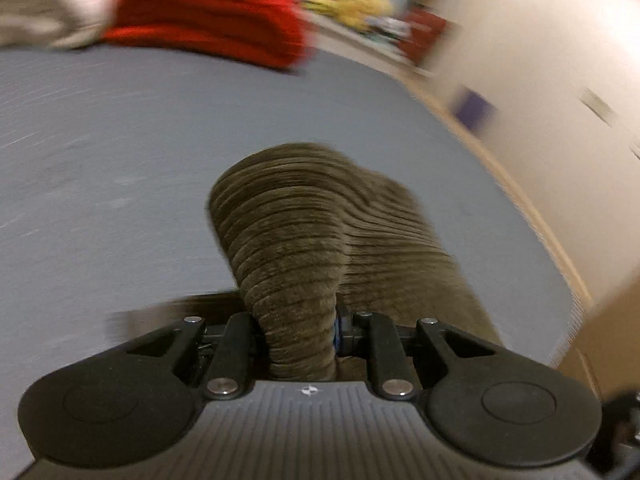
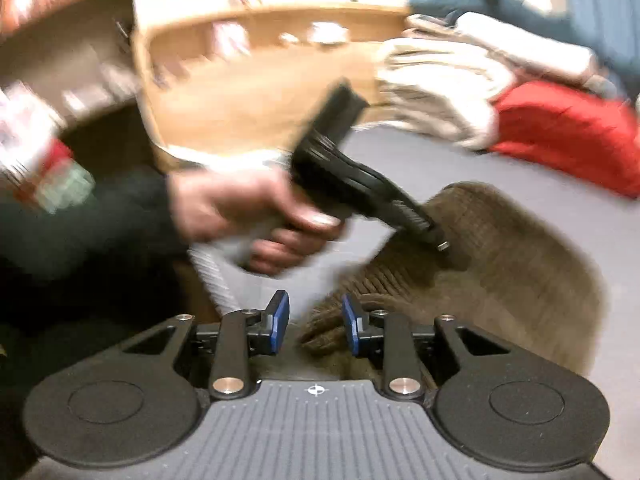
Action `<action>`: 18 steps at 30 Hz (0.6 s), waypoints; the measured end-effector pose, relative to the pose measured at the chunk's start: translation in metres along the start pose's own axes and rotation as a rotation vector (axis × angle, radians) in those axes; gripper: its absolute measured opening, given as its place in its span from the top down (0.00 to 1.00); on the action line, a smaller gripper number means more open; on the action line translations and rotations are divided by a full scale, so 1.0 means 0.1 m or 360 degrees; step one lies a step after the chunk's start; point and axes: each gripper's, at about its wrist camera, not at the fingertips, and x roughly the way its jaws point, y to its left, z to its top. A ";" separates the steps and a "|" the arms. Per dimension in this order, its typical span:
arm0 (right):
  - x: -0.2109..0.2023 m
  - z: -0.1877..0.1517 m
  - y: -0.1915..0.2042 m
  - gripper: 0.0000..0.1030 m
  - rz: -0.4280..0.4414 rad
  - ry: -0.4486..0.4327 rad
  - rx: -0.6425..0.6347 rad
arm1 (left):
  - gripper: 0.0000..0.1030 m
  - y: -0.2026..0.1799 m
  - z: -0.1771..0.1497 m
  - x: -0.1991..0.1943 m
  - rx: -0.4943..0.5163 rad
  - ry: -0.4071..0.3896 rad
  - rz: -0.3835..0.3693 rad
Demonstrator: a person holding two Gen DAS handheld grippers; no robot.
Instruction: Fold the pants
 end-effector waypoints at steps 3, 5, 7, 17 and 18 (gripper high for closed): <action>0.02 0.02 -0.04 0.66 0.0024 -0.0012 0.0012 | 0.67 0.52 0.02 -0.09 -0.0210 0.0012 0.0150; 0.09 0.02 -0.19 0.61 -0.0071 0.0020 0.0094 | 0.59 0.74 0.02 -0.09 -0.0305 0.0045 0.0111; 0.16 0.00 -0.41 0.55 -0.0199 0.0044 0.0228 | 0.32 0.77 0.02 -0.05 -0.0264 0.0084 0.0112; 0.72 -0.61 -1.74 0.25 -0.0489 0.0283 0.1211 | 0.08 0.96 -0.17 0.36 -0.0395 0.0286 0.0053; 0.77 -0.62 -1.77 0.21 -0.0441 0.0278 0.1288 | 0.08 1.04 -0.19 0.41 -0.0435 0.0303 0.0012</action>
